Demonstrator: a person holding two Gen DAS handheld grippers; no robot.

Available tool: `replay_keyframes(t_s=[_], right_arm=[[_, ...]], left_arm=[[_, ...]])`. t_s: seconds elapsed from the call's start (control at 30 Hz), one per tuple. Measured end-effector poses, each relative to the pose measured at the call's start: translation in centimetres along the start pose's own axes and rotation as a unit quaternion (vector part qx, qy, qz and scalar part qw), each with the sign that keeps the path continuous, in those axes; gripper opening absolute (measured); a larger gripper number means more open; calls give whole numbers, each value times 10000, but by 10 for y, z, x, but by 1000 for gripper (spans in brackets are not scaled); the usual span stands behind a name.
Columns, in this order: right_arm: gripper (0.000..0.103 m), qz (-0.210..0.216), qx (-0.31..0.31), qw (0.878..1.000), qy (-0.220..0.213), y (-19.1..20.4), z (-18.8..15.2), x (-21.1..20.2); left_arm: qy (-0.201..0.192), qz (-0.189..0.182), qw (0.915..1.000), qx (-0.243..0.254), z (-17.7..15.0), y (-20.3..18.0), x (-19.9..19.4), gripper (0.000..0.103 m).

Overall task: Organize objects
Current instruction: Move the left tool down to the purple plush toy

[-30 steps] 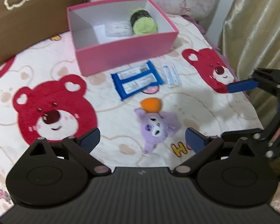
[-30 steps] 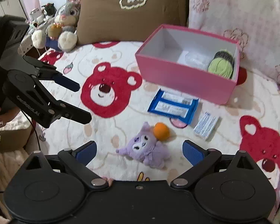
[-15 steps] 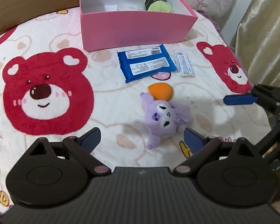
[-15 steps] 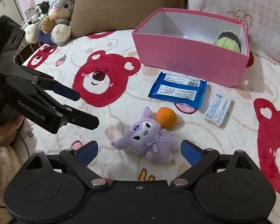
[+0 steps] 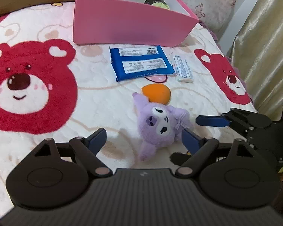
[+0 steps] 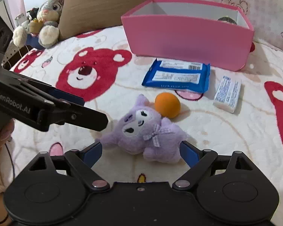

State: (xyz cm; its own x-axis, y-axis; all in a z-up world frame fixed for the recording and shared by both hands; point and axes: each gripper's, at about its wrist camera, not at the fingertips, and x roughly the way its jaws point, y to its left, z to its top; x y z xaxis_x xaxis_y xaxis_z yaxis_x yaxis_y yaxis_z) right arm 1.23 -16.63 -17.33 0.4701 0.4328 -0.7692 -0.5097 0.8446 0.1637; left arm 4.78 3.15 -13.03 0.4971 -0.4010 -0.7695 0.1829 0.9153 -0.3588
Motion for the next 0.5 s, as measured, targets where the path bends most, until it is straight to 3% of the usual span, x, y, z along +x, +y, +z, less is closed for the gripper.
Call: replay_keyframes(t_s=[0.07,0.2,0.33,0.5], right_arm=[[90,-30,21,10000,-73,0,-3,6],[88,-50,128,9999,-99,-3,-7,13],[85,-208,157,9997,-40,-8,-11,17],[71,-140,491,9987,17,-21,-15,21]], left_arm=[[-45,-41,10000,-17,-3,1,7,81],[-34,-166,9996,-242,-8,7,23,60],[80,-375,9975,-586,-11,17,36,48],[0,-624,9948,-806,-10,23,37,31]])
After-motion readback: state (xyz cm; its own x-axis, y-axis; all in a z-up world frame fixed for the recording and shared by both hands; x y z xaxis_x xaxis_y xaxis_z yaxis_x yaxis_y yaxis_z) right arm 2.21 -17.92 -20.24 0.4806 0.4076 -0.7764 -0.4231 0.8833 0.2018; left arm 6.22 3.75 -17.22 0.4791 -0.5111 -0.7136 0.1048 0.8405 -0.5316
